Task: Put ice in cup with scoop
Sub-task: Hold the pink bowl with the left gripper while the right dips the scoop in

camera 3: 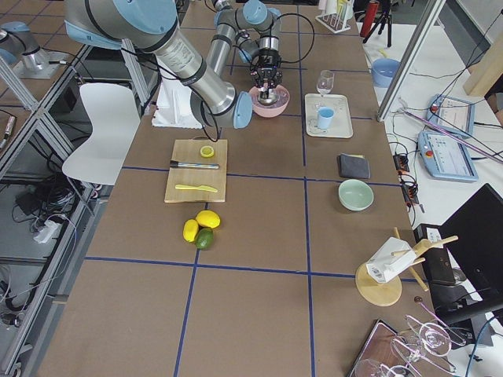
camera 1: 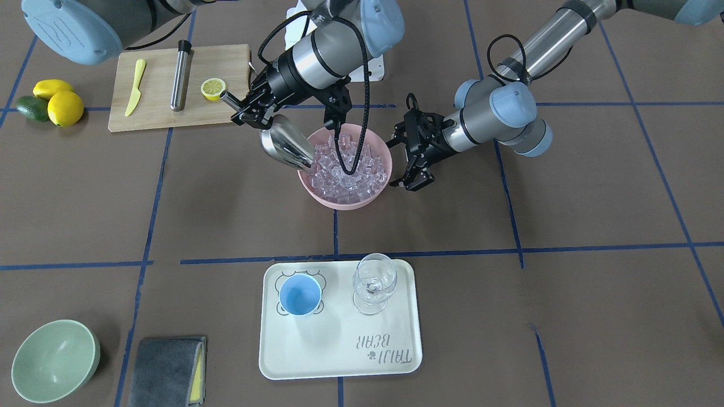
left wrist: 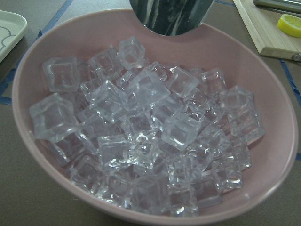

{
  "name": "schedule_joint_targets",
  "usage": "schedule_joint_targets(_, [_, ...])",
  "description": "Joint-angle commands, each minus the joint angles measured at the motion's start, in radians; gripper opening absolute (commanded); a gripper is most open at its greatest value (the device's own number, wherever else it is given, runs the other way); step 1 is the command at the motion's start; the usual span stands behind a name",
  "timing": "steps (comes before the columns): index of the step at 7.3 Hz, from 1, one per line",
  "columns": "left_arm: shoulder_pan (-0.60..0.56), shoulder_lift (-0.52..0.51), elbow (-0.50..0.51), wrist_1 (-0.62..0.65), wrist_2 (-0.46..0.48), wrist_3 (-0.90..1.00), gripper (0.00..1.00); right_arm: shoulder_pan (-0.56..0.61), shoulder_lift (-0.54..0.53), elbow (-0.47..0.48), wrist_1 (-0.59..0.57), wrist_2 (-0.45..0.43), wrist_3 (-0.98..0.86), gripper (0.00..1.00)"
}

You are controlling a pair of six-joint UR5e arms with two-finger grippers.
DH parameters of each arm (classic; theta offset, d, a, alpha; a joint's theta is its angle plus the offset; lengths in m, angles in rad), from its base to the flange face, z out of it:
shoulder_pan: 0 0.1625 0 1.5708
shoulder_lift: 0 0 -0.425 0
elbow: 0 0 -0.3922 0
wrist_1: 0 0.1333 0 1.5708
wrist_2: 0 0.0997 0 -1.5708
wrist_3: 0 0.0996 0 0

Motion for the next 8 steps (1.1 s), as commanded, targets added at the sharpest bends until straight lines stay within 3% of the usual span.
schedule_joint_targets(1, [0.002, 0.0, 0.0, -0.001, -0.001, 0.0, 1.0, -0.03, 0.008, -0.029, 0.005, -0.026, 0.025, 0.0])
schedule_joint_targets(8, [0.0, 0.001, 0.0, -0.002, -0.001, 0.0, 1.0, -0.064, -0.012, -0.06, 0.125, -0.056, 0.079, 0.0])
